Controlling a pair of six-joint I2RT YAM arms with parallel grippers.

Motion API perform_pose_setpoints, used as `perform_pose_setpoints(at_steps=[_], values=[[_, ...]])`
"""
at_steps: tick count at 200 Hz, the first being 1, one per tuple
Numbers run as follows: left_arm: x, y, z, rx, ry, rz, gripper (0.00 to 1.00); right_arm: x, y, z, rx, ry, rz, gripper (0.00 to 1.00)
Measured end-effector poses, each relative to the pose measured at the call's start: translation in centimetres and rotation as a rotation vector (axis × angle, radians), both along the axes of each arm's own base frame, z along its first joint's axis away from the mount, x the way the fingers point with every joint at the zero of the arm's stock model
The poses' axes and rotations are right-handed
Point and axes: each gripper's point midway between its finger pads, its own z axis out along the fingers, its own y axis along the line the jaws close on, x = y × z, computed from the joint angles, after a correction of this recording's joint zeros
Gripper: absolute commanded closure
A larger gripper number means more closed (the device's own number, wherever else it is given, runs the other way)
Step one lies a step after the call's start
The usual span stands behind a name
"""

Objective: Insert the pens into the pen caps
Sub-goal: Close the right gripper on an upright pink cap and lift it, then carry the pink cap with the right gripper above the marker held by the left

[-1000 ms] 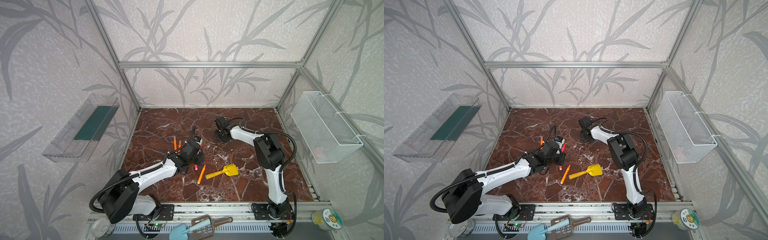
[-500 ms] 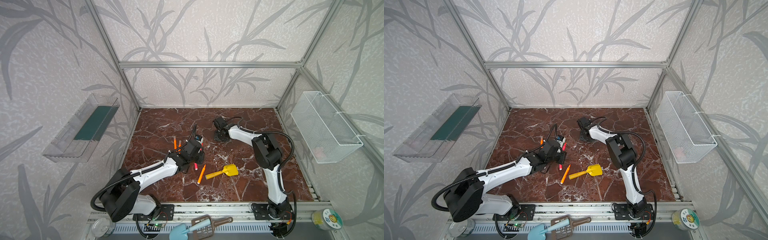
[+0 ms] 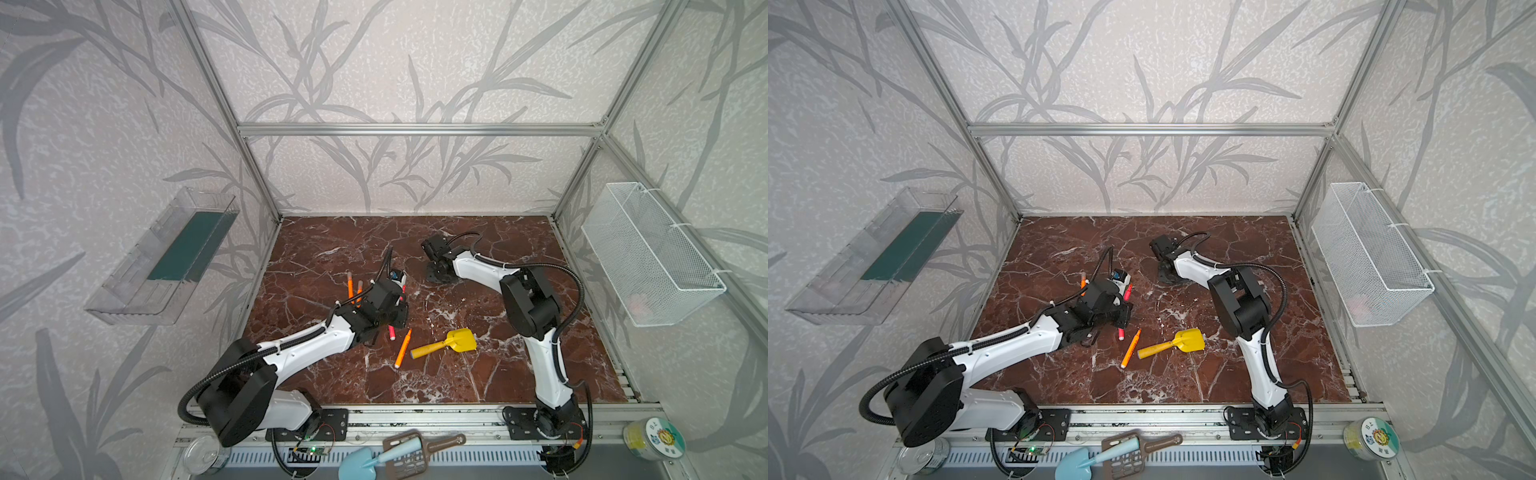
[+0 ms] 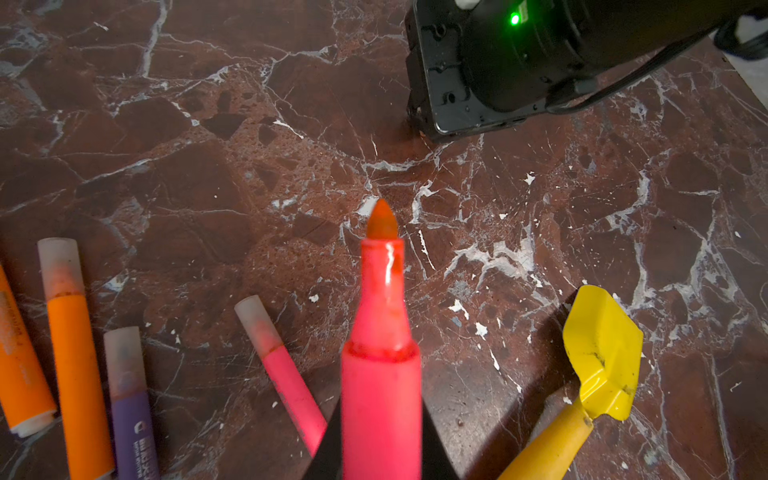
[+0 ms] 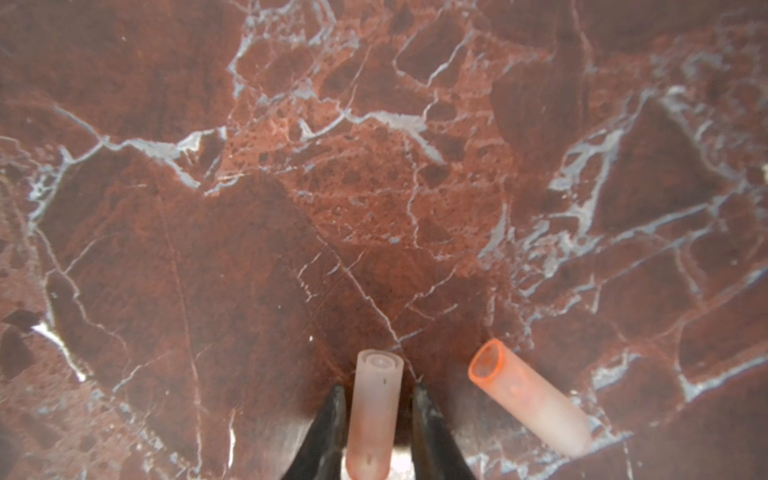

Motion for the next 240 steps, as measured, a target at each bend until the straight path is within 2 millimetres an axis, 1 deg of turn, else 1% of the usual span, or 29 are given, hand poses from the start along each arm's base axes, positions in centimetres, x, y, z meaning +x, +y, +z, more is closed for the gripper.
perform_pose_setpoints(at_steps=[15,49,97,142,155,179,192,199,218,240], values=[[0.0,0.0,0.0,0.001,0.001,-0.001,1.0,0.1,0.1,0.0,-0.003,-0.002,0.003,0.78],[0.0,0.0,0.1,0.002,0.001,-0.001,1.0,0.2,0.1,0.0,-0.004,-0.005,0.007,0.81],[0.6,-0.6,1.2,-0.011,-0.022,-0.007,1.0,0.6,0.4,0.0,-0.002,-0.012,0.014,0.87],[0.6,-0.6,0.7,-0.003,-0.01,-0.01,1.0,0.6,0.4,0.1,0.008,-0.027,0.014,0.9],[0.5,-0.8,0.7,-0.009,-0.009,-0.015,1.0,0.1,0.2,0.2,0.013,-0.027,0.015,0.9],[0.4,-1.1,0.8,-0.023,-0.002,-0.029,1.0,-1.8,-0.8,0.5,0.013,-0.006,0.017,0.9],[0.3,-1.2,0.8,-0.03,0.004,-0.036,1.0,-2.8,-1.1,1.6,0.019,-0.009,0.023,0.9],[0.2,-1.3,0.8,-0.036,0.007,-0.039,1.0,-3.2,-1.3,2.5,0.027,-0.02,0.024,0.9],[0.0,-1.7,1.5,-0.073,0.003,-0.048,1.0,-4.0,-1.3,5.9,0.066,-0.076,0.032,0.9],[-0.7,-2.0,2.5,-0.145,-0.01,-0.065,1.0,-5.7,-1.1,9.9,0.132,-0.146,0.048,0.9]])
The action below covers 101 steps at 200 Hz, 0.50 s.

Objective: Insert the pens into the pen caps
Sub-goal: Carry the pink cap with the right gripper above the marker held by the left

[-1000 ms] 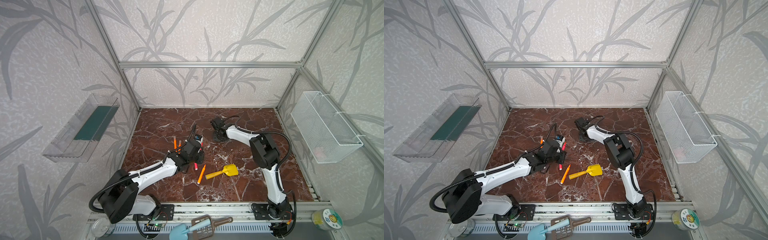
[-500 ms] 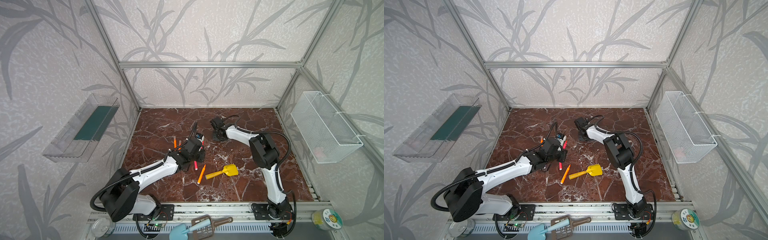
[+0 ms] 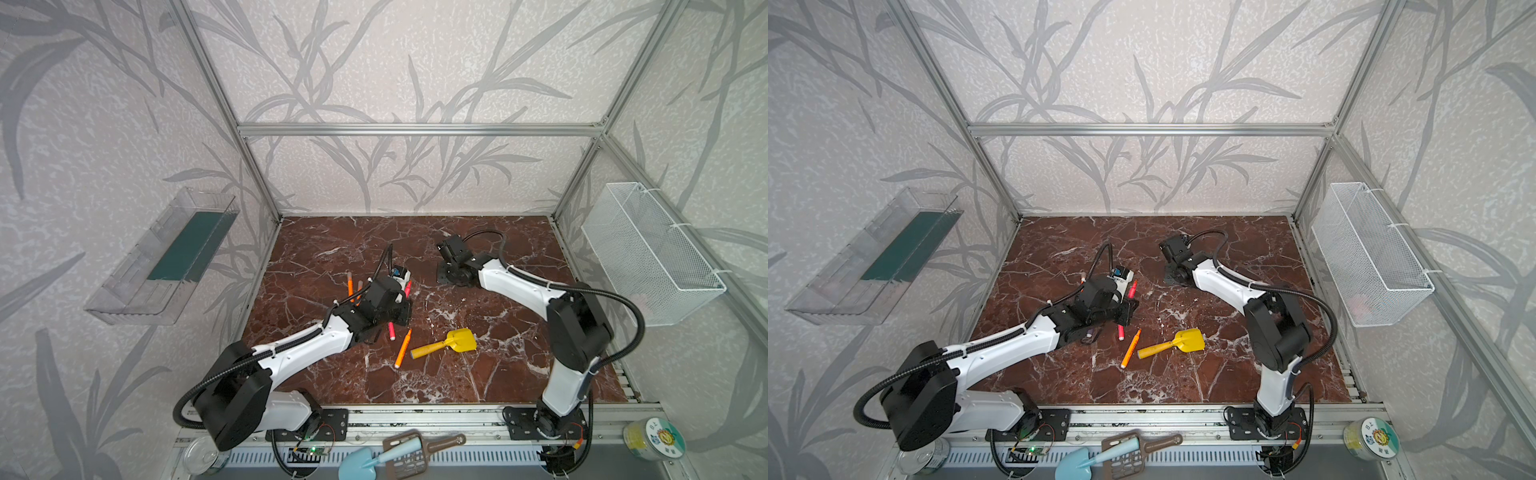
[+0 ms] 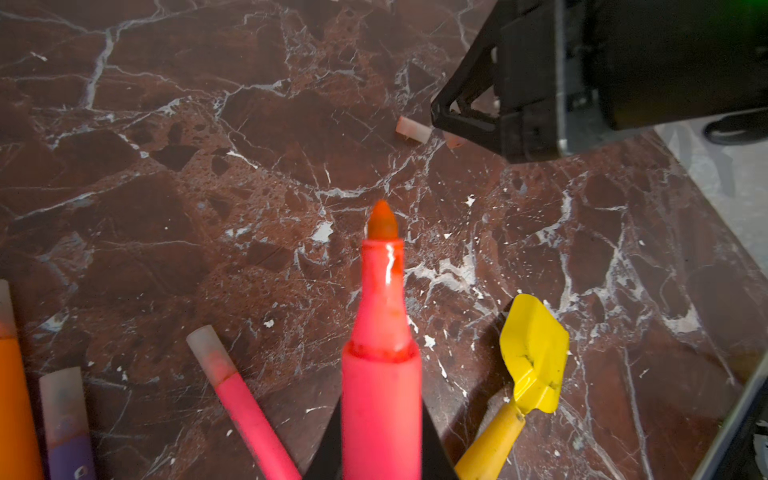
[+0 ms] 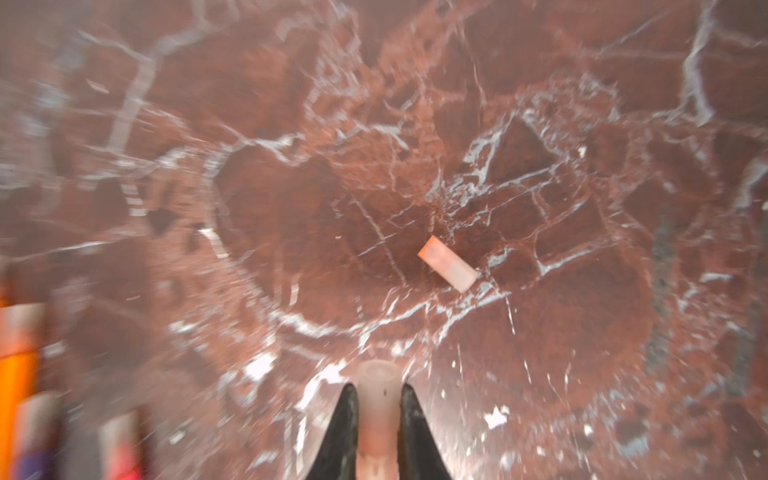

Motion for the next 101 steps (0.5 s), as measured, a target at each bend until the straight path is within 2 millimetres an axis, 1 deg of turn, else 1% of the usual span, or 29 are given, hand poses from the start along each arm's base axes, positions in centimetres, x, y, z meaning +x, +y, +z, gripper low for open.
perform_pose_setpoints(at_steps=[16,34,56,70,88,101], values=[[-0.8,-0.1,0.0,-0.047,0.006,-0.011,1.0,-1.4,0.2,2.1,0.054,-0.041,0.013,0.9],[-1.6,-0.2,-0.7,-0.092,0.03,-0.025,1.0,-3.3,0.4,3.4,0.115,-0.065,0.028,0.9],[-2.8,-0.6,-2.2,-0.145,0.08,-0.049,1.0,-5.3,0.8,4.1,0.181,-0.084,0.045,0.9],[-3.4,-1.0,-2.7,-0.185,0.108,-0.067,1.0,-6.5,1.1,4.3,0.241,-0.096,0.058,0.91],[-3.7,-2.1,-2.9,-0.245,0.138,-0.093,1.0,-8.0,1.5,4.6,0.324,-0.115,0.068,0.91],[-3.7,-2.8,-2.6,-0.288,0.148,-0.107,1.0,-8.8,1.7,4.8,0.375,-0.13,0.073,0.91]])
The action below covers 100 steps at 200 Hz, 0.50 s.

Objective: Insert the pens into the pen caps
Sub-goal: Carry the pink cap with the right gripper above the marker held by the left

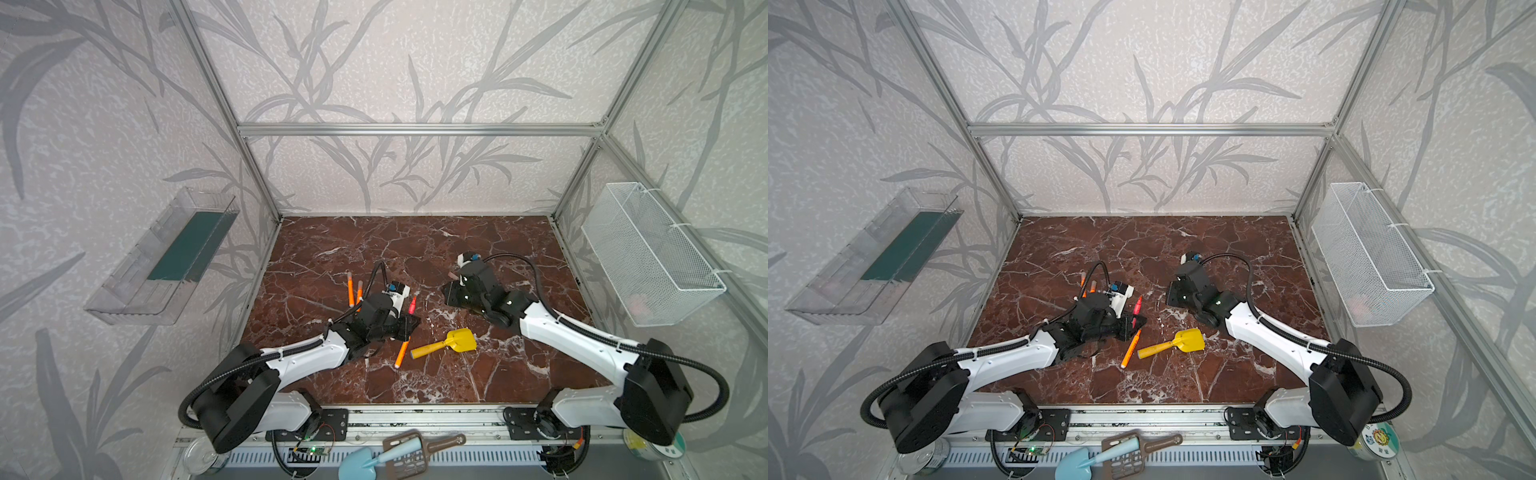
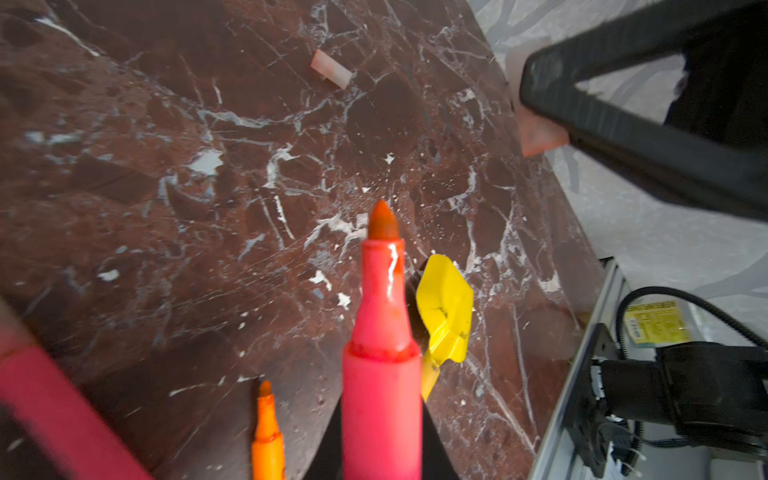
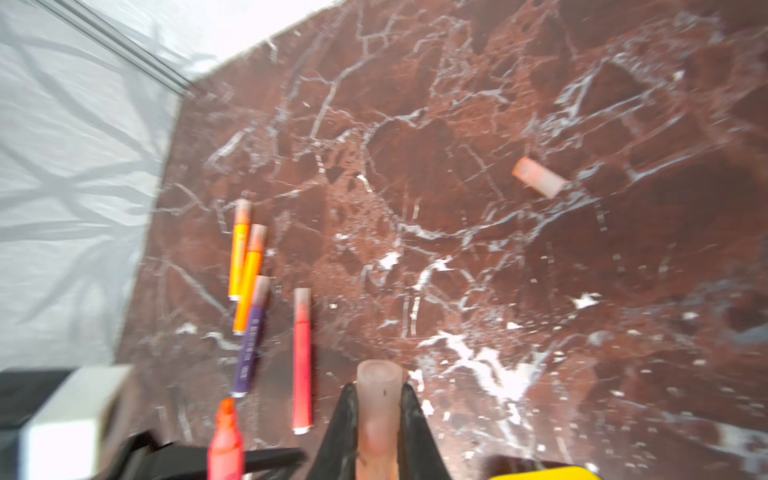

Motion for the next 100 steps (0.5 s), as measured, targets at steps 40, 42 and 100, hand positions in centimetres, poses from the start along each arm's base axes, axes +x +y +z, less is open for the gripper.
perform_pose_setpoints(at_steps=[40,42,100], values=[[0.1,-1.1,1.5,-0.084,-0.006,-0.022,1.0,-0.4,1.6,1.1,0.148,-0.037,0.008,0.91],[0.1,-1.1,1.5,-0.085,-0.006,-0.022,1.0,-0.3,1.7,1.2,0.157,-0.038,0.006,0.91],[0.0,-1.1,2.4,-0.105,-0.016,-0.019,1.0,0.6,3.9,2.6,0.309,-0.07,-0.018,0.92]])
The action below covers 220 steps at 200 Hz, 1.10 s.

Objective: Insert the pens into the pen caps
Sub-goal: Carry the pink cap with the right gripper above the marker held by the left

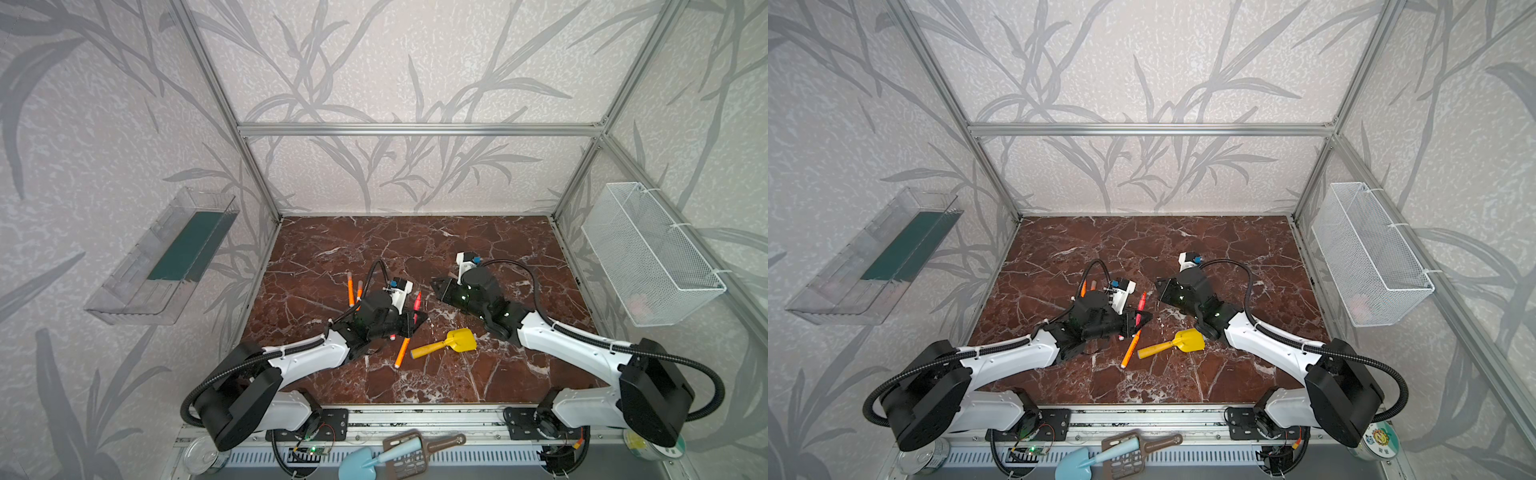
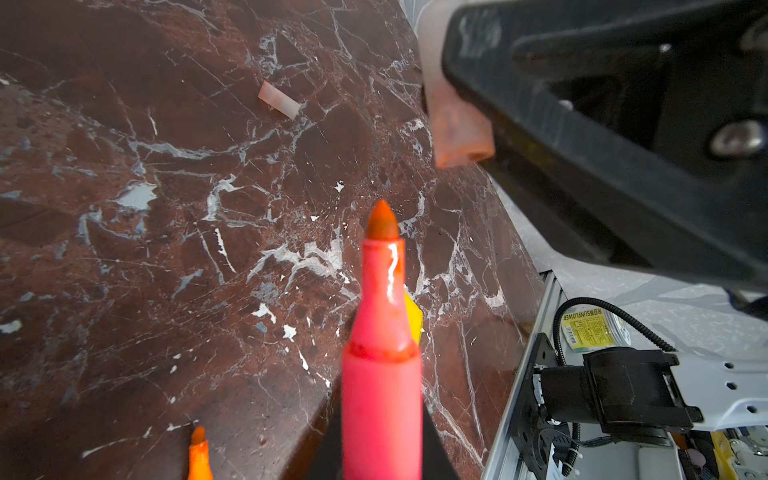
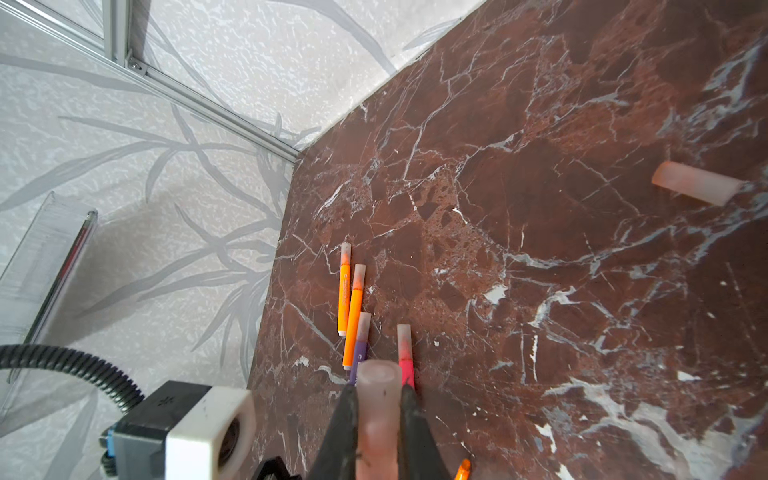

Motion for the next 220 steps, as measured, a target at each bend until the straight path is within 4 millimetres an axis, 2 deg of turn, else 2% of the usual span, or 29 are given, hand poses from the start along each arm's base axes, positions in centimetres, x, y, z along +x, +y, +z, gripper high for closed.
perform_pose_setpoints(at_steps=[41,100,220], values=[[-0.2,0.2,0.7,-0.008,-0.01,0.001,1.0,-0.4,1.4,1.1,0.021,-0.024,0.008,0.92],[-0.4,0.4,1.0,-0.008,-0.009,0.001,1.0,0.0,2.3,1.8,0.03,-0.045,0.003,0.92],[-0.5,0.4,1.2,-0.01,-0.012,0.0,1.0,-0.6,3.7,1.4,0.017,-0.042,0.034,0.93]])
